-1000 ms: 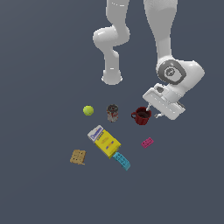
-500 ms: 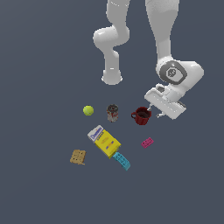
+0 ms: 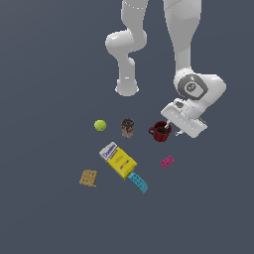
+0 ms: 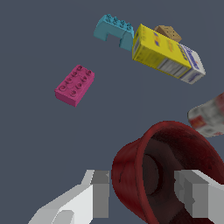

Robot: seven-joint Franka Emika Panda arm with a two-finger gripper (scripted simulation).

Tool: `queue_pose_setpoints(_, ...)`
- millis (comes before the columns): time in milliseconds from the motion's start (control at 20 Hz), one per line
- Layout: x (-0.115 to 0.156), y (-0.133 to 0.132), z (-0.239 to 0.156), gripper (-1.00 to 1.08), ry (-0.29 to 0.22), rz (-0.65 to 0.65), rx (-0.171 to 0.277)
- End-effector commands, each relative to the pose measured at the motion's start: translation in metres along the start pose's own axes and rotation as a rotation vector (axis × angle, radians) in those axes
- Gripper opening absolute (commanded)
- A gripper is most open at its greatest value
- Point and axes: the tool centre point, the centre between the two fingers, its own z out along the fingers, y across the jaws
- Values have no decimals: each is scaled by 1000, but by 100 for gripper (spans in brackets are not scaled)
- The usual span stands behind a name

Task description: Pick up a designated object from a clutter of objects.

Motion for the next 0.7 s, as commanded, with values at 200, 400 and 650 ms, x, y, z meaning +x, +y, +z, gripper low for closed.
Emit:
queue_pose_setpoints(200, -1, 0, 9, -100, 0, 0, 0)
queue_pose_setpoints(400, -1, 0, 9, -100, 0, 0, 0)
queue_pose_setpoints(650, 0, 0, 8, -100, 0, 0, 1)
